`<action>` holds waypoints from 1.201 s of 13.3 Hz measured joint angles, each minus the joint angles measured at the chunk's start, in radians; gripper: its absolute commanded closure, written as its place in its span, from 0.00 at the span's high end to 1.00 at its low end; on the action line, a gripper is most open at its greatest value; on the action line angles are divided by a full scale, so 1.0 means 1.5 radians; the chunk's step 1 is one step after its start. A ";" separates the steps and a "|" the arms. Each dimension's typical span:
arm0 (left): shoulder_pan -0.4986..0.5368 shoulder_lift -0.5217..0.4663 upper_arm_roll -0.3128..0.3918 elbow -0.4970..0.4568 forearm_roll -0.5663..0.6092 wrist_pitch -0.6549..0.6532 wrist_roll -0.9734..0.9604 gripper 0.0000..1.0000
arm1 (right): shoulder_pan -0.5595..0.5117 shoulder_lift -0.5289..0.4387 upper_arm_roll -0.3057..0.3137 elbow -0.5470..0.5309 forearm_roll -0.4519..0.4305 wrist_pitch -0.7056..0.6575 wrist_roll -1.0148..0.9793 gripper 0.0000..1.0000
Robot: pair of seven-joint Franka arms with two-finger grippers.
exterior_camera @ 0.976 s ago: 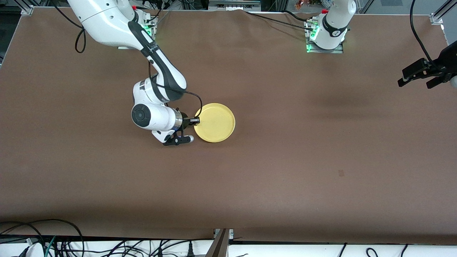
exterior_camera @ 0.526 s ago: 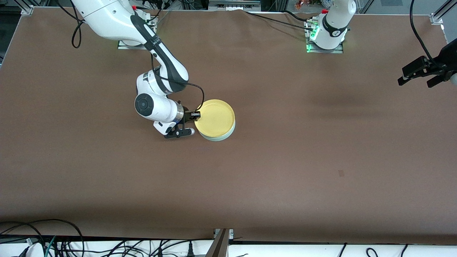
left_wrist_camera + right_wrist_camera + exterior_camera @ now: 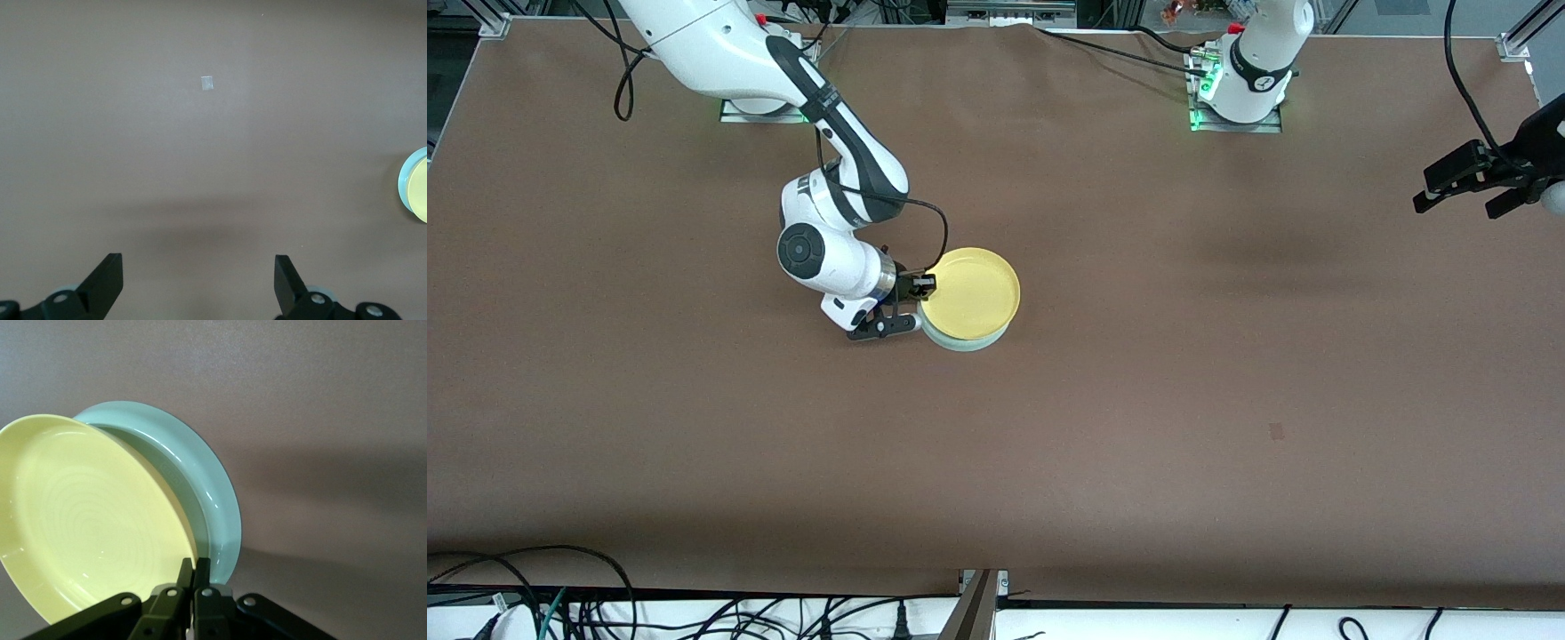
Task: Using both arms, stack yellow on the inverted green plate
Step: 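Lower the yellow plate onto the inverted green plate with the right gripper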
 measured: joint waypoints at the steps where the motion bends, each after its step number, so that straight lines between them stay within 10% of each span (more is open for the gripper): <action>1: -0.002 0.000 0.000 0.000 0.000 0.000 0.000 1.00 | 0.000 0.001 -0.001 0.000 0.000 0.001 0.000 0.00; 6: -0.123 0.000 0.082 0.003 0.050 0.000 0.001 1.00 | -0.001 0.002 -0.006 -0.002 0.000 0.002 0.000 0.00; 16: -0.151 0.012 0.110 0.020 0.052 0.001 0.001 1.00 | -0.001 0.004 -0.006 -0.002 0.000 0.003 0.000 0.00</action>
